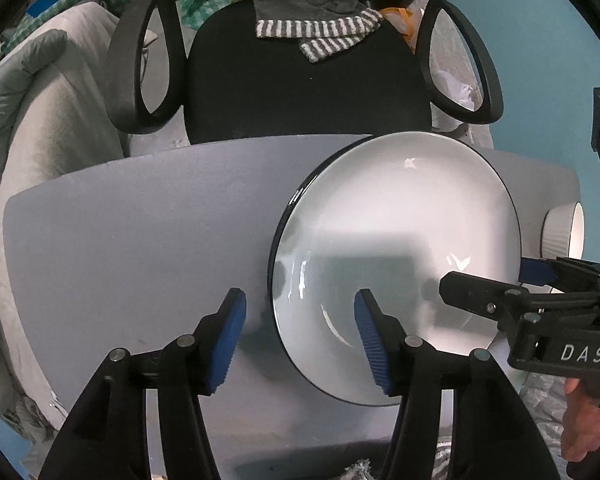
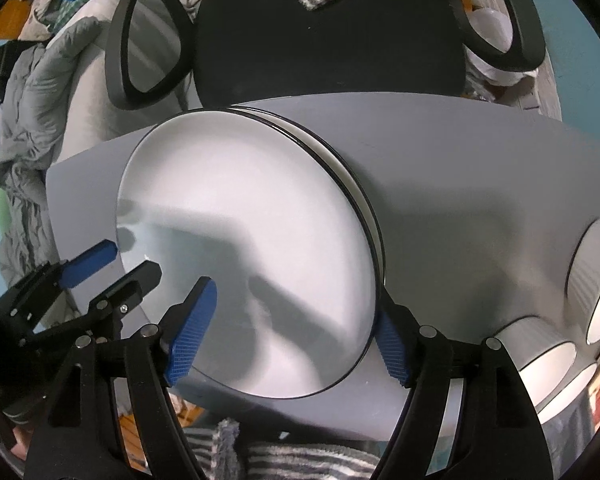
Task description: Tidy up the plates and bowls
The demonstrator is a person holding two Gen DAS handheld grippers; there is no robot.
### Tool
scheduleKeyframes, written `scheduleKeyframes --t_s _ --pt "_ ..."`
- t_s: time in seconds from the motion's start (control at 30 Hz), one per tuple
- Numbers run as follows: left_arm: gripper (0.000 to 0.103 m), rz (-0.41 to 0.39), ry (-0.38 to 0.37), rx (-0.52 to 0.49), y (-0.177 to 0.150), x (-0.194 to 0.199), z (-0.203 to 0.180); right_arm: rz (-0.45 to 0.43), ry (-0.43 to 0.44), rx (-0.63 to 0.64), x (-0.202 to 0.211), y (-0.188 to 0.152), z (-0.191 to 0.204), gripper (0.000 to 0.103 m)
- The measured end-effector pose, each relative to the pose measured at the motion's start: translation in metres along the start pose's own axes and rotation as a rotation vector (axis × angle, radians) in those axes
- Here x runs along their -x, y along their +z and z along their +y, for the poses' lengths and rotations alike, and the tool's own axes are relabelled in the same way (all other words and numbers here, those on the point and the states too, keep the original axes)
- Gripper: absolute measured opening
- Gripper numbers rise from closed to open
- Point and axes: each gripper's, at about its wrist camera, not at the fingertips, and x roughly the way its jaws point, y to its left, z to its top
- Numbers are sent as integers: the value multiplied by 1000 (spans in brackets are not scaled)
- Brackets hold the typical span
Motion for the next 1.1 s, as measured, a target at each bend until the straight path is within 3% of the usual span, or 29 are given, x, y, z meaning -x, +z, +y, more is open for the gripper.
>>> scheduleKeyframes --t_s 0.7,1.1 --pt "58 -35 -36 -26 -23 21 -2 -64 -105 -16 10 -13 5 75" --pt "63 -120 13 -84 -47 56 -3 -213 -174 1 36 -45 15 75"
